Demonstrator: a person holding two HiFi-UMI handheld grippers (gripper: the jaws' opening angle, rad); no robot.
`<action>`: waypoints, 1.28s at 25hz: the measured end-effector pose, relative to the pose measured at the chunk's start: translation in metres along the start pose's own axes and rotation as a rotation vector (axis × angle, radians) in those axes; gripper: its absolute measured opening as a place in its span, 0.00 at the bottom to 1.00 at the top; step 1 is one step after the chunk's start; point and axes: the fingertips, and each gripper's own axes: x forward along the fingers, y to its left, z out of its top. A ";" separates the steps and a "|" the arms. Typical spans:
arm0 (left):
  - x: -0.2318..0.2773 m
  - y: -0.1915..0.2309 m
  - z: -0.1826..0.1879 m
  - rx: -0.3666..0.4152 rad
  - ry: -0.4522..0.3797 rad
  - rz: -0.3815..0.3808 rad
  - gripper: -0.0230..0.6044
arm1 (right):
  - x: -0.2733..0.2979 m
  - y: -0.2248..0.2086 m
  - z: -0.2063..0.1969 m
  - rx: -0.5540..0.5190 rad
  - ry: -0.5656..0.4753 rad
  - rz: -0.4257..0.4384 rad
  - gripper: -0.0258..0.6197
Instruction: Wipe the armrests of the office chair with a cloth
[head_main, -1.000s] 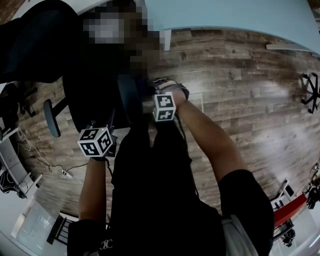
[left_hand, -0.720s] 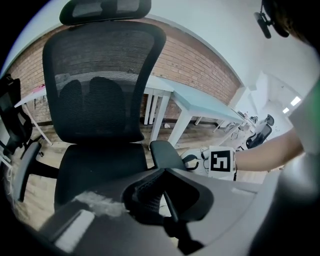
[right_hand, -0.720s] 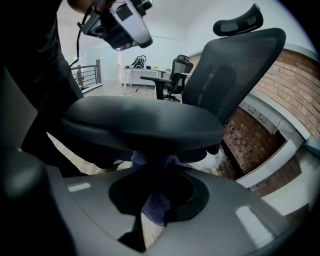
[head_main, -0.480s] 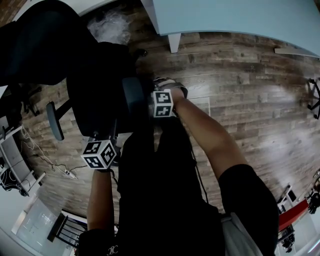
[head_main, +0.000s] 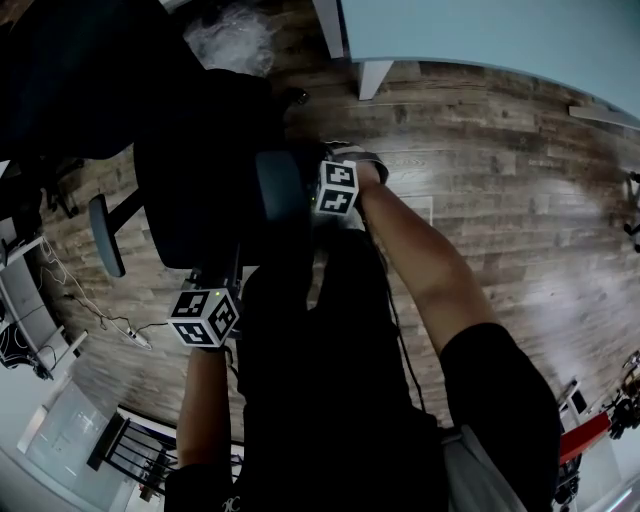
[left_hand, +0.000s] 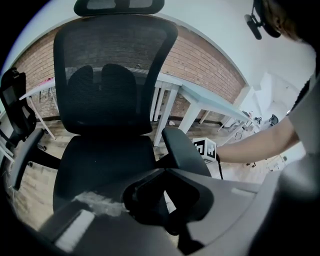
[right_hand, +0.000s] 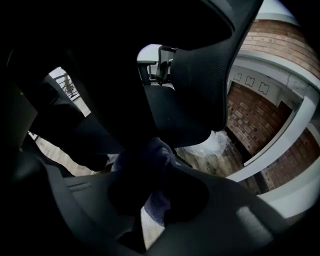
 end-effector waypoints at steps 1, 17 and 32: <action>0.001 0.002 -0.003 -0.002 0.005 0.002 0.04 | 0.005 -0.002 -0.003 0.014 -0.005 0.007 0.14; -0.001 0.002 -0.017 0.049 0.043 0.002 0.04 | 0.040 0.037 -0.025 0.309 -0.023 0.187 0.14; -0.035 -0.030 0.029 0.054 -0.059 -0.077 0.04 | -0.093 0.035 0.032 0.343 -0.208 0.058 0.14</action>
